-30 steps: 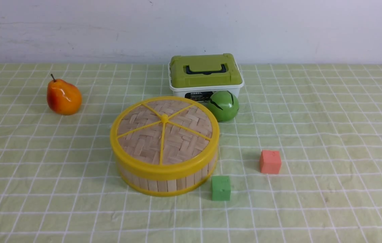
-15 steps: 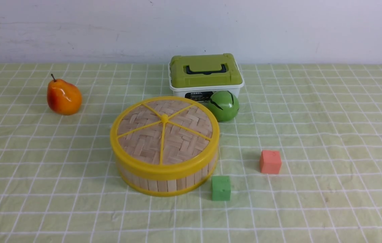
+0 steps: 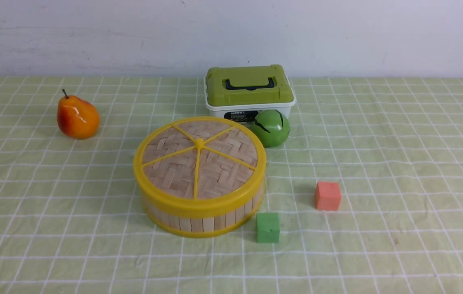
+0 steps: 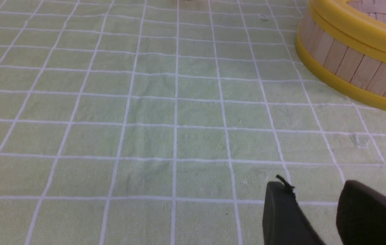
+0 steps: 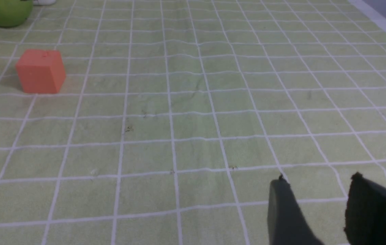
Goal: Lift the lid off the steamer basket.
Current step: Use the left arm to lift the lid of the steamer
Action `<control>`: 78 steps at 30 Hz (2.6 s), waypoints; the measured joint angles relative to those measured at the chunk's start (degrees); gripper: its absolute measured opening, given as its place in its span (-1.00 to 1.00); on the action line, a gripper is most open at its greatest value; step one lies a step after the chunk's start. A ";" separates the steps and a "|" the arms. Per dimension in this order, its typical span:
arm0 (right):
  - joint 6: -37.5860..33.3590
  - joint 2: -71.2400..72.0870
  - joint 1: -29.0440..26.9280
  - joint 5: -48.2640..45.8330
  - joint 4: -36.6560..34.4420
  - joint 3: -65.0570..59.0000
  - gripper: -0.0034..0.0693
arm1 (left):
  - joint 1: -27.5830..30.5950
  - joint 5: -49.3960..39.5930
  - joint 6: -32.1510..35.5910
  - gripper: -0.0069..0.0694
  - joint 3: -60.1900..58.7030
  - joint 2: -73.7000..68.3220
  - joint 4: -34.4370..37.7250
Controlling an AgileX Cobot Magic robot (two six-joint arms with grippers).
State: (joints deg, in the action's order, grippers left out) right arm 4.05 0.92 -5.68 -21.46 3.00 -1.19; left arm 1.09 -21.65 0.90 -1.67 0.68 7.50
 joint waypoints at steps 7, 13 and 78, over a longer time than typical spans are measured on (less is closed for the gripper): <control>0.00 0.00 0.00 0.00 0.00 0.00 -0.24 | 0.00 12.28 0.00 -0.19 -0.11 0.00 0.05; 0.00 0.00 0.00 0.00 0.00 0.00 -0.24 | 0.00 31.36 0.85 -0.19 -0.11 0.00 -0.01; 0.00 0.00 0.00 0.00 0.00 0.00 -0.24 | -22.01 -49.61 -11.45 -0.74 113.50 -109.09 -2.44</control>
State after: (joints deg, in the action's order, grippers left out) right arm 4.05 0.92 -5.68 -21.46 3.00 -1.19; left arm -20.91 -71.26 -10.55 111.83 -108.40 5.05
